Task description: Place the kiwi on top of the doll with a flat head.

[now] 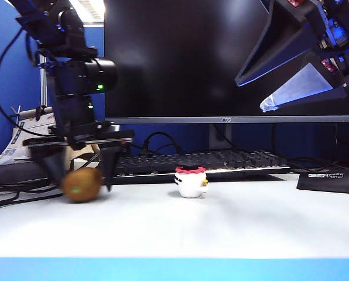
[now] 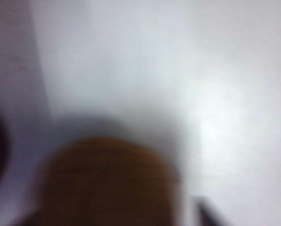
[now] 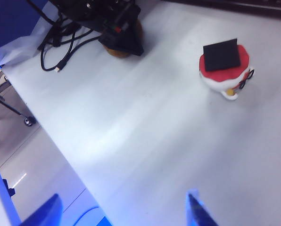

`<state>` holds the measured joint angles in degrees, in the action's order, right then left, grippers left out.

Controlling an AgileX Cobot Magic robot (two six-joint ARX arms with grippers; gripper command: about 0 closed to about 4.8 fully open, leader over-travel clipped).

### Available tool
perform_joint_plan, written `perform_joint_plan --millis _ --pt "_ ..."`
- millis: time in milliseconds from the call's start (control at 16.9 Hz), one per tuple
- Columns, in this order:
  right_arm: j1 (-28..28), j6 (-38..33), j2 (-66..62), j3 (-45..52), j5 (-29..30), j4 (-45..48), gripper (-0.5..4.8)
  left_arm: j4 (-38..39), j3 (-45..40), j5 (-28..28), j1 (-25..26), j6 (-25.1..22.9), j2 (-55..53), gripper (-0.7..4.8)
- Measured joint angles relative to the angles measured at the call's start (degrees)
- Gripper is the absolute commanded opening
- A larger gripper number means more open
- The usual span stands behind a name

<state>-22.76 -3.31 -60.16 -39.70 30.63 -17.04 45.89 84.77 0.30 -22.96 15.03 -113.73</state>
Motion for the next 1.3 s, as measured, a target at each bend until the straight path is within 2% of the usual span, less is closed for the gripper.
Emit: perform_joint_plan --millis 118,236,473,532,591,709,827,1064,1182,1300 --pt "0.0 -0.02 -0.04 0.0 -0.02 0.0 3.37 -1.14 0.0 -0.5 -0.9 -0.7 0.0 1.74" --pt "0.0 0.0 -0.04 0.0 -0.02 0.0 3.37 -1.36 0.0 -0.59 -1.16 -2.4 0.0 1.15" --pt "0.02 0.0 -0.04 0.0 -0.04 -0.11 3.37 1.68 0.2 -0.76 -1.14 -3.3 0.09 1.06" --pt "0.07 0.0 -0.04 0.0 -0.04 -0.5 3.37 3.45 0.59 -0.76 -1.16 -4.57 0.09 0.84" --pt "0.24 0.0 -0.04 0.0 -0.07 -0.94 3.37 4.68 0.98 -0.79 -1.2 -5.44 0.09 0.3" --pt "1.11 0.02 -0.04 0.0 -0.33 -1.44 3.37 10.01 4.55 -0.96 -2.05 -9.86 0.09 -0.06" --pt "2.58 0.02 -0.04 0.0 -0.63 -1.44 3.37 13.84 11.02 -1.38 -3.98 -12.98 0.07 -0.06" --pt "2.97 0.02 -0.04 0.0 -0.61 -2.82 3.37 17.31 24.37 -0.94 -6.75 -15.39 0.0 -0.06" --pt "2.97 0.02 -0.04 0.0 -0.61 -3.37 3.37 17.14 28.96 1.64 -7.17 -15.67 0.04 -0.06" --pt "2.99 0.02 -0.02 0.0 -0.63 -3.41 3.37 17.94 33.68 6.56 -7.28 -15.43 -1.27 -0.05"
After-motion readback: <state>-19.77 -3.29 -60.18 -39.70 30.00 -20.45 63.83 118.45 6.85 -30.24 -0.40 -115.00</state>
